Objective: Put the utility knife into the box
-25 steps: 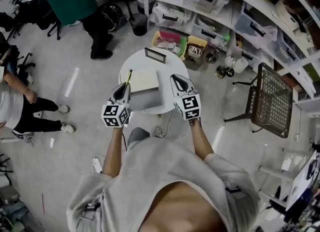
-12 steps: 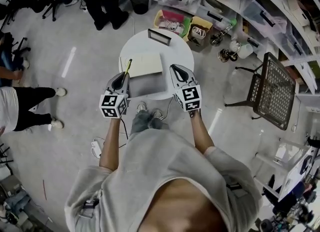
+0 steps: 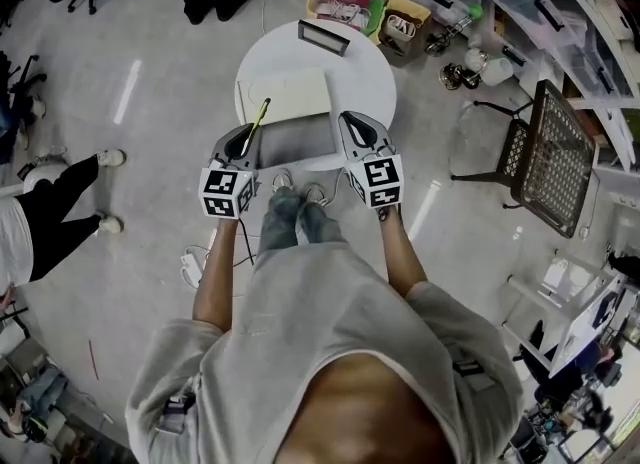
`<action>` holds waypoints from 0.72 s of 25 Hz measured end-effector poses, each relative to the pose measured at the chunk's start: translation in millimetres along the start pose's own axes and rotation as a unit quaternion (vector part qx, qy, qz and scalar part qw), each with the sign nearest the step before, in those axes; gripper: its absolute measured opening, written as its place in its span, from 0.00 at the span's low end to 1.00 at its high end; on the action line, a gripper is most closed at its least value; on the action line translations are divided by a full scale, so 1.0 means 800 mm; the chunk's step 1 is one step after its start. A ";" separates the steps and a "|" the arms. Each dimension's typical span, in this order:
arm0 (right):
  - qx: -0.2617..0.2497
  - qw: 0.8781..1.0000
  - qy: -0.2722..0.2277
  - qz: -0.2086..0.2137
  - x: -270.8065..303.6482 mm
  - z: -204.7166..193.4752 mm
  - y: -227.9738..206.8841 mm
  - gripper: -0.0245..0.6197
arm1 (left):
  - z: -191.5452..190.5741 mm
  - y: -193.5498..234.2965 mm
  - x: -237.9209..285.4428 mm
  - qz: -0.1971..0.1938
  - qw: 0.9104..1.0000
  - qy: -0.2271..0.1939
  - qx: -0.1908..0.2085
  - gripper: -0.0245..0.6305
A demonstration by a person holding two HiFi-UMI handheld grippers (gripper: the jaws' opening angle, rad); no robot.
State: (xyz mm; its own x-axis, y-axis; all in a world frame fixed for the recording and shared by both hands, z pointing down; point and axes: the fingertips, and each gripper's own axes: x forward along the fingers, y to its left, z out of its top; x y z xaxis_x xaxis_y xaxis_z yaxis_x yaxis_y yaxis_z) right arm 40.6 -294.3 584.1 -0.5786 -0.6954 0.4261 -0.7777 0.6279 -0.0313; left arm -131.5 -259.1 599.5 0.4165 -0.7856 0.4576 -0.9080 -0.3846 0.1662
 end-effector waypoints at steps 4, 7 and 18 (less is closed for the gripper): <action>0.004 1.000 0.012 0.007 0.001 -0.015 0.011 0.10 | -0.022 -0.007 0.003 -0.012 0.999 0.025 0.021 0.10; 0.005 1.000 0.020 0.010 0.002 -0.024 0.014 0.10 | -0.036 -0.016 0.010 -0.028 0.997 0.045 0.053 0.10; 0.019 0.999 0.037 -0.001 0.003 -0.047 0.003 0.10 | -0.086 -0.051 0.044 -0.104 0.955 0.139 0.239 0.10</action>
State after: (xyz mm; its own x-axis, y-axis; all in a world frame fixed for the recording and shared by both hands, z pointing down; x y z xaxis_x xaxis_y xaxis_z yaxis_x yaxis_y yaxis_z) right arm 46.7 -281.1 619.1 -0.5584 -0.6679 0.4920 -0.7883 0.6120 -0.0638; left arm -82.8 -238.2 669.0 0.4972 -0.5350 0.6830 -0.6547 -0.7479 -0.1092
